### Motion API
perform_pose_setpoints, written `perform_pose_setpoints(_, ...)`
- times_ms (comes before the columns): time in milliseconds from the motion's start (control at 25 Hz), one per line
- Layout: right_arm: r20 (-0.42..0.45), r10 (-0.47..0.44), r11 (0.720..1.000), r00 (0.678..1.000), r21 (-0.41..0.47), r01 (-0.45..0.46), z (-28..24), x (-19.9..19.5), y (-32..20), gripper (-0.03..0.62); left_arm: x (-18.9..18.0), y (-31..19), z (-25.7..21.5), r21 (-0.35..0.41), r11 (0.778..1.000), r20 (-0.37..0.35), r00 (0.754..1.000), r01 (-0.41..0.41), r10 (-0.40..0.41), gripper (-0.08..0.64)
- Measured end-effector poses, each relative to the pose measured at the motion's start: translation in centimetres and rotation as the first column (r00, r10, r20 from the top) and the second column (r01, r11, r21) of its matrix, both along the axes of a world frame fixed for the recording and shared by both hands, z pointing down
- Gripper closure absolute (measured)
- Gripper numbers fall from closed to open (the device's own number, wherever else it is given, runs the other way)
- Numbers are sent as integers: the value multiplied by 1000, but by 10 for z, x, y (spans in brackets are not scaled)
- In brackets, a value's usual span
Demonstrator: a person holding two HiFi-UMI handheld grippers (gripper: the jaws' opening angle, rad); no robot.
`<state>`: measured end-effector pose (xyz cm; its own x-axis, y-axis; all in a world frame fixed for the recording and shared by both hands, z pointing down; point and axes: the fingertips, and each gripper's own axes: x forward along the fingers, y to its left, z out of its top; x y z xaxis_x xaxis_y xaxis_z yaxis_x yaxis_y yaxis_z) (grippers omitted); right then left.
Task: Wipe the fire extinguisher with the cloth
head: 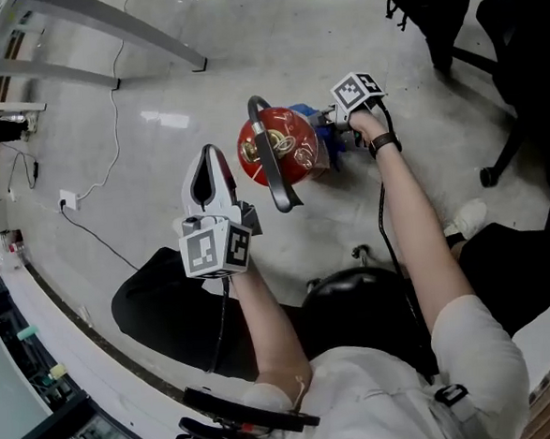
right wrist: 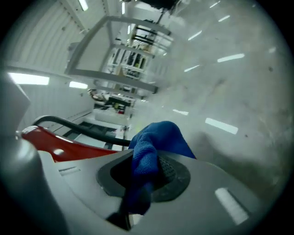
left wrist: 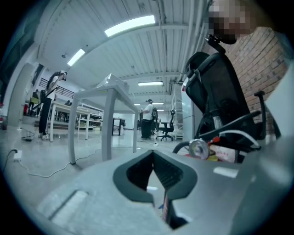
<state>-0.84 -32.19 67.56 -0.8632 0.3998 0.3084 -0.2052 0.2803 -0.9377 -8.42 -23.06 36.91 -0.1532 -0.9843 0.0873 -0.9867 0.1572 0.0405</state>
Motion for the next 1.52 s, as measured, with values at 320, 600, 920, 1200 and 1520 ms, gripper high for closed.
perform_pose_setpoints(320,-219,372,928,902,97,-359,141,40,2,523,-27,-15,-13,12,992,17,992,-125,125,559)
perform_pose_setpoints(600,-204,738,668,643,351,-656,60,102,-45,520,-31,-21,-32,77,950,20,953,-304,303,559)
perform_pose_setpoints(920,227,930,77,289,649,-757,-168,195,-14,514,-38,-10,-78,201,869,-6,887,-451,462,560)
perform_pose_setpoints(1200,581,766,-340,277,730,-592,-368,201,69,509,-13,-7,-93,233,800,-19,820,-553,573,560)
perform_pose_setpoints(1520,602,657,-387,454,786,-481,-428,71,114,505,-22,1,-105,201,754,-29,766,-625,643,560)
